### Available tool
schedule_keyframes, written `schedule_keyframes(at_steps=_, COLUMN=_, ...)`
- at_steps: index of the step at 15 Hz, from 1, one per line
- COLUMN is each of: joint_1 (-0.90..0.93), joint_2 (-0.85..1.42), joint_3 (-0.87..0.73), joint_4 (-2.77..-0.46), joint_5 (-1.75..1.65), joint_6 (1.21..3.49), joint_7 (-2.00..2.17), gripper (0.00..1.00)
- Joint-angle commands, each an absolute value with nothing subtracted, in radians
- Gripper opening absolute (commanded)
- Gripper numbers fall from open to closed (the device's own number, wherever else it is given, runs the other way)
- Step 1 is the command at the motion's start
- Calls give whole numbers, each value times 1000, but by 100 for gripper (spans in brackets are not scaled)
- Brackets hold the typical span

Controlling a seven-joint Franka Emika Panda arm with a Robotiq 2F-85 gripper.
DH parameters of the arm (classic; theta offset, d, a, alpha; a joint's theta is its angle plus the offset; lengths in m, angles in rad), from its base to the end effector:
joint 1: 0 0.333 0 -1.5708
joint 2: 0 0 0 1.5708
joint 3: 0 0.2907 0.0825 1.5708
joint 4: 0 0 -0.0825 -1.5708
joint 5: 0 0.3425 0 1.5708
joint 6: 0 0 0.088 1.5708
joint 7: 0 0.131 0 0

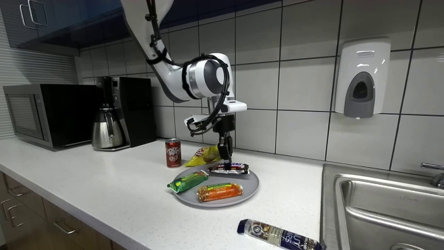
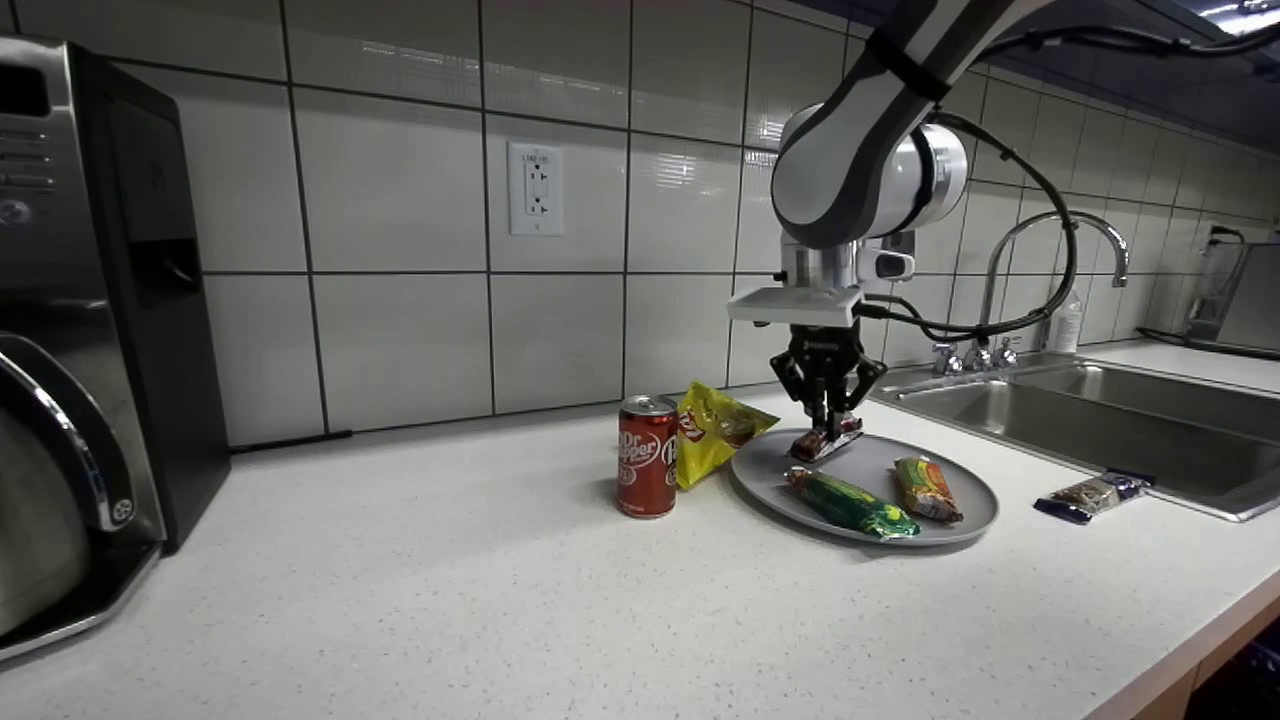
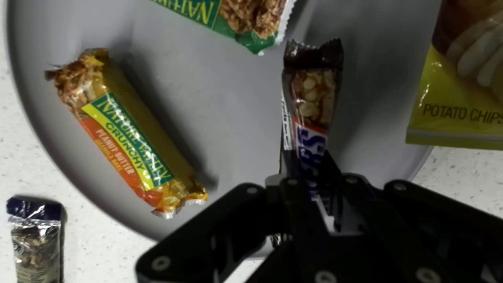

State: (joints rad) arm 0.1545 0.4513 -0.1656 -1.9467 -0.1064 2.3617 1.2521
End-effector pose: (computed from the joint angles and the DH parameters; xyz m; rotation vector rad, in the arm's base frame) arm 0.5775 -0.0074 0.2320 2.5026 -1.6595 0.0878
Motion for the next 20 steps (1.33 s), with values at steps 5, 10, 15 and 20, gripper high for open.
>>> schedule_keyframes(at_steps=5, joint_1=162, joint_2=498, joint_3=-157, joint_4=-1883, joint_5=-125, joint_6=2346, joint_7=1272, gripper=40)
schedule_keyframes(at_steps=10, joint_1=161, joint_2=486, joint_3=-159, joint_4=-1891, joint_5=-122, joint_6=2351, joint_7=1269, gripper=69)
schedule_keyframes(at_steps=15, joint_1=153, joint_2=457, joint_3=-166, joint_4=-1918, joint_5=-122, joint_6=2359, joint_7=1265, gripper=100)
schedule_keyframes(at_steps=20, joint_1=130, joint_2=420, joint_3=-184, joint_4=-1947, joint_5=-121, joint_6=2368, joint_7=1262, gripper=100)
